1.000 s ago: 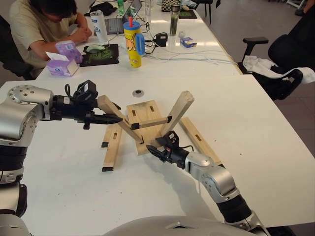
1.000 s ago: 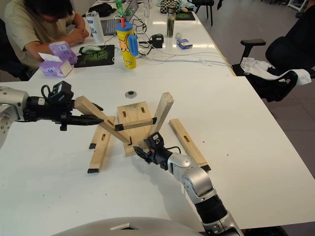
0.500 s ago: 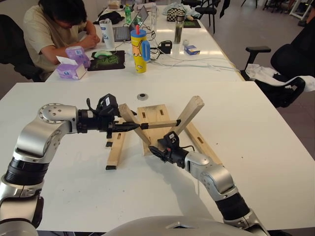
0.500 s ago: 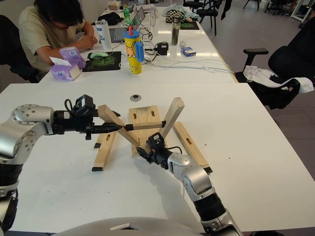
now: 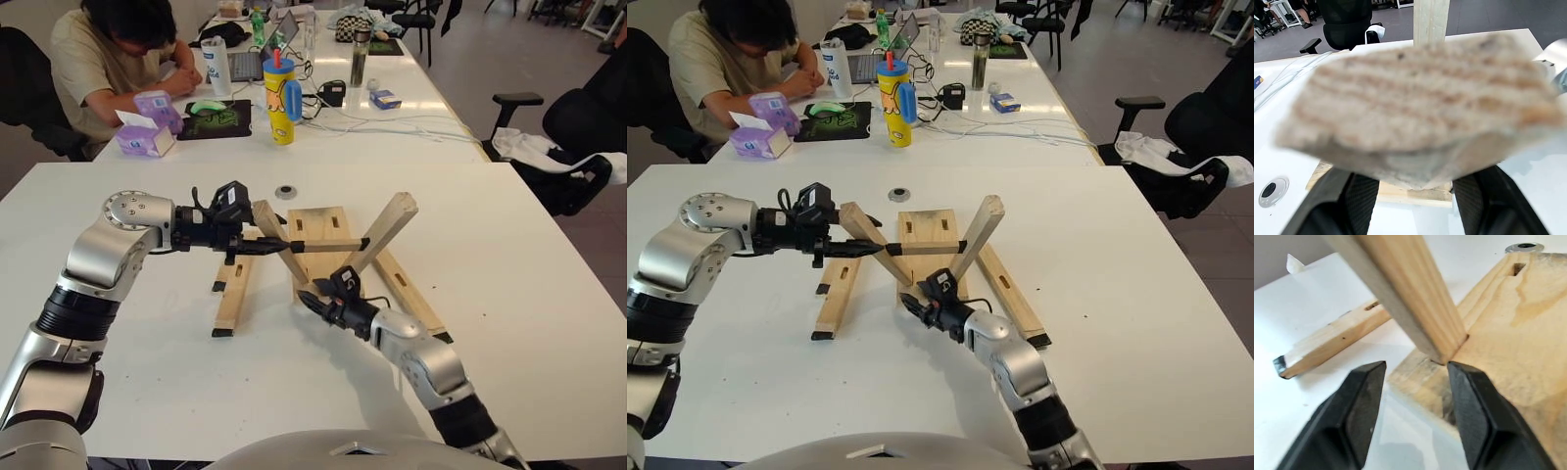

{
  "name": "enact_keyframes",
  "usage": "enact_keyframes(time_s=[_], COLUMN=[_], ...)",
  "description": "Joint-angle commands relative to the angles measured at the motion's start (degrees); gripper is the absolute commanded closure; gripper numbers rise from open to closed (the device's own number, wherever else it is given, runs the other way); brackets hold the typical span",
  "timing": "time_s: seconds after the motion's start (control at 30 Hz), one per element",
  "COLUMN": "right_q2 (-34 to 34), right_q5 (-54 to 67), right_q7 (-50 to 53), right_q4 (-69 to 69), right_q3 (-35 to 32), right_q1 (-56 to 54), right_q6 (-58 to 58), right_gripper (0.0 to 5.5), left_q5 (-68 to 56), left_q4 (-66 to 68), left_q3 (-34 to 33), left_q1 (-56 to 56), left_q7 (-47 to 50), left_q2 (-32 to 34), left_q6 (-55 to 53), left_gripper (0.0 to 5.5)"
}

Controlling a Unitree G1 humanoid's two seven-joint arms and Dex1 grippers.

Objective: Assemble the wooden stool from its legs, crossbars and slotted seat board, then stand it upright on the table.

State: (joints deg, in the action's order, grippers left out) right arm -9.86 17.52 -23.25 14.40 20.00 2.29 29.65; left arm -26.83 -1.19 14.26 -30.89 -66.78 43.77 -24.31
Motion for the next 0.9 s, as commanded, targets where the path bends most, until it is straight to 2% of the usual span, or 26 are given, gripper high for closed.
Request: enact_keyframes(time_s=[0.03,0.13,0.4,0.43,0.5,0.57,0.67,0.73,0.8,0.9], right_q2=[-1.1,-1.3,1.6,1.9,0.7,0.2,0.0,0.4,1.2,2.2], right_q5=[0.6,-8.9,-27.6,-28.5,-30.7,-30.8,-29.2,-27.7,-26.0,-23.6], right_q7=[3.1,9.0,18.7,19.0,16.9,15.6,12.7,11.2,10.6,12.2], right_q4=[20.4,24.0,17.8,16.2,5.2,-3.3,-8.4,-10.9,-12.8,-10.0], right_q3=[-2.8,-3.4,3.1,4.1,7.9,8.8,9.2,8.7,7.3,3.7], right_q1=[0.3,-5.2,-13.4,-12.7,-9.7,-5.6,-4.6,-5.3,-5.7,-5.8], right_q6=[1.0,-2.4,-11.3,-11.0,0.3,8.8,11.8,9.3,4.8,-10.9], right_gripper=[3.86,4.23,5.5,5.5,5.5,5.5,5.5,5.5,5.5,5.5], left_q5=[10.0,9.4,7.7,7.4,6.1,3.3,-1.7,-4.6,-4.5,-0.6], left_q4=[6.2,5.3,3.5,4.4,7.6,9.3,7.3,4.8,4.1,5.0], left_q3=[9.7,9.5,9.4,9.1,7.2,4.0,-0.9,-2.9,-1.8,1.3], left_q1=[4.9,3.2,-0.3,-0.4,0.3,2.7,7.1,9.7,11.5,13.9], left_q7=[0.2,0.8,1.5,1.4,2.2,3.1,4.8,6.5,7.0,6.9], left_q2=[-0.2,-0.2,-1.6,-2.3,-4.5,-7.0,-10.6,-14.1,-17.4,-18.9], left_q6=[-3.2,-4.1,-5.8,-5.5,-4.0,-2.9,-2.3,-1.2,0.5,3.6], left_gripper=[3.49,3.49,3.49,3.49,3.49,3.49,3.49,3.49,3.49,3.49])
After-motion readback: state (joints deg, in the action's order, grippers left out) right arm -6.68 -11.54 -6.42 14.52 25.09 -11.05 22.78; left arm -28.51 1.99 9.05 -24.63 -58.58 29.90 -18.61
